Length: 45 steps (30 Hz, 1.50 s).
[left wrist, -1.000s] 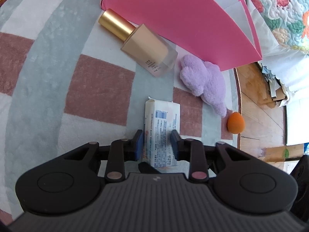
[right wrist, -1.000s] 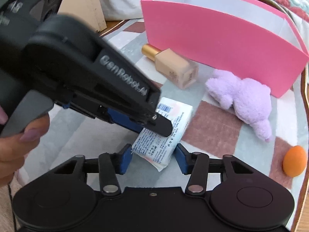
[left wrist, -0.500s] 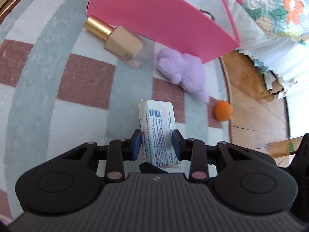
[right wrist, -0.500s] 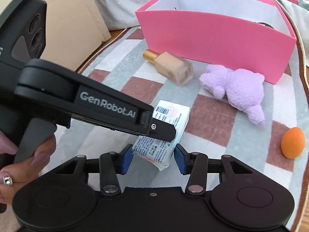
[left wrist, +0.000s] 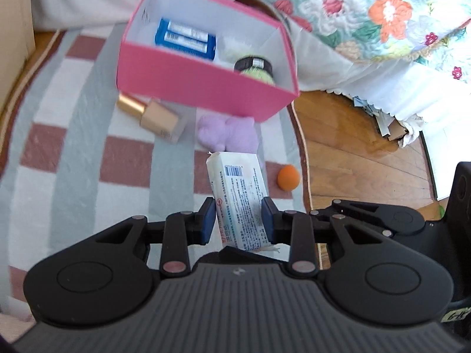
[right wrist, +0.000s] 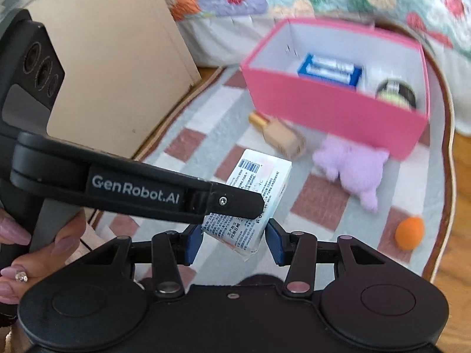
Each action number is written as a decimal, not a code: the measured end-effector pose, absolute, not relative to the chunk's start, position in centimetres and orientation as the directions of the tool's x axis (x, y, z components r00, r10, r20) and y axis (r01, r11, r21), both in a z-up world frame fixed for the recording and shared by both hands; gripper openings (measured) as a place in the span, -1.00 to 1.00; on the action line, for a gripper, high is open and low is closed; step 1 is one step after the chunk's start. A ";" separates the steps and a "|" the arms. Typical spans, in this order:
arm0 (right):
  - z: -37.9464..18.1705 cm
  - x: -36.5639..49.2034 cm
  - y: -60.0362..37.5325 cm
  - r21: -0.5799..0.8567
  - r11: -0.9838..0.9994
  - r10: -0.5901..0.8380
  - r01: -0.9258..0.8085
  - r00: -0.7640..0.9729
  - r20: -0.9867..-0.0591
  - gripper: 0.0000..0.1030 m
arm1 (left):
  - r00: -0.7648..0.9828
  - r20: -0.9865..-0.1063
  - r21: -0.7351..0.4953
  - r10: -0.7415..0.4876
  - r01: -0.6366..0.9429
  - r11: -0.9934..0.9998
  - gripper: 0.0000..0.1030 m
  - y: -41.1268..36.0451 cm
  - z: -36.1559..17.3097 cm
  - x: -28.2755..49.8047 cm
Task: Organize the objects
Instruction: 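Carry the soap bar with the left tool into the pink box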
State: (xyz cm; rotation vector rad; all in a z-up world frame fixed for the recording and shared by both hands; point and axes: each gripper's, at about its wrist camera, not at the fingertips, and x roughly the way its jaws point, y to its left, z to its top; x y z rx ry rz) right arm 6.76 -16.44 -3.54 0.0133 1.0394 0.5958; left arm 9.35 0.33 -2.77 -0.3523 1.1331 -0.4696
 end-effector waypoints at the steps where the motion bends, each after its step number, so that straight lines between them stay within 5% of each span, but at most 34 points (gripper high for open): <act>1: -2.7 6.9 -16.4 0.293 0.838 0.478 -0.460 0.363 -0.800 0.01 | 0.334 -0.784 -0.499 -0.524 0.164 0.851 -0.40 0.6 -2.0 9.7; 18: 6.3 12.5 -16.0 0.155 0.841 0.456 -0.519 0.524 -0.719 0.02 | 0.451 -0.732 -0.447 -0.511 0.248 0.859 -0.37 -0.4 7.3 17.0; 45: -8.6 30.3 -19.0 0.252 0.951 0.308 -0.181 0.443 -0.842 -0.01 | 0.347 -0.753 -0.583 -0.559 0.043 0.812 -0.37 -5.8 -10.4 35.0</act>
